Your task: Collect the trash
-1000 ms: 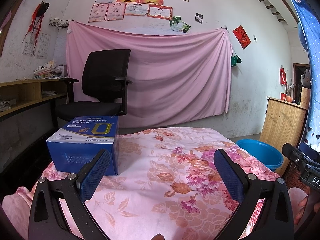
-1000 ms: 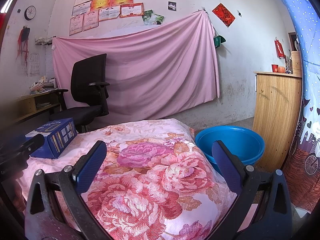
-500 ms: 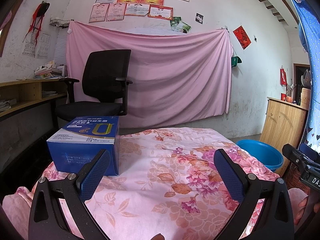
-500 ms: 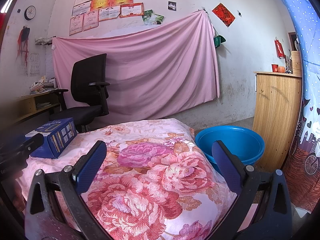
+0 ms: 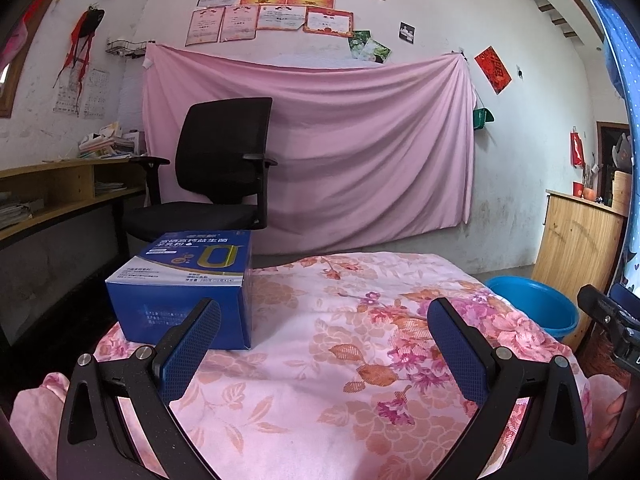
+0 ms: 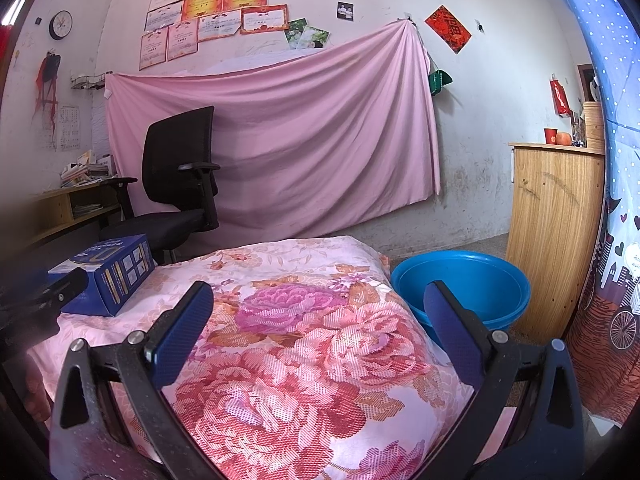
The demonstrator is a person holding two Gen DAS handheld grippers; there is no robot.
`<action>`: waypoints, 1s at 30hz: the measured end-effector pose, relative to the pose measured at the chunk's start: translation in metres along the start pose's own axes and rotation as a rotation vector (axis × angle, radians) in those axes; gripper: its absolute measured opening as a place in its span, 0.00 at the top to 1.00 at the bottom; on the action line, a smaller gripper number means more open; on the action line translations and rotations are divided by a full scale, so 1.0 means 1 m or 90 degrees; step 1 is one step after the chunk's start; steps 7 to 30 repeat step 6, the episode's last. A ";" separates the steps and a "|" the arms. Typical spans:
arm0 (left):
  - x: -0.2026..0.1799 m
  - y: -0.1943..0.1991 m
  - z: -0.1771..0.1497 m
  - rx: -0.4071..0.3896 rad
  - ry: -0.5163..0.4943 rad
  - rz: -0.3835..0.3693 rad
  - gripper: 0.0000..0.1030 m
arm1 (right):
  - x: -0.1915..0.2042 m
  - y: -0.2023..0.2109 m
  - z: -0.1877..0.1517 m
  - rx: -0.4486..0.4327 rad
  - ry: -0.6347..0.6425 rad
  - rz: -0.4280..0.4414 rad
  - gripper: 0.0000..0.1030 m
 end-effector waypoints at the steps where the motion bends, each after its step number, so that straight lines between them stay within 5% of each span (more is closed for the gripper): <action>1: 0.000 0.000 0.000 -0.001 -0.001 0.000 0.02 | 0.000 0.000 0.000 0.001 0.000 0.000 0.00; 30: -0.001 0.000 -0.002 -0.001 0.000 0.001 0.02 | 0.000 0.000 0.000 0.001 0.000 0.000 0.00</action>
Point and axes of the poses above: each gripper's, at about its wrist camera, not at the fingertips, and y roughly against the way its jaws point, x to its left, z to its top, the point moved 2 cm from there along -y, roughly the way its jaws point, and after that the axes turned 3 degrees about x, right-handed, at the moved point
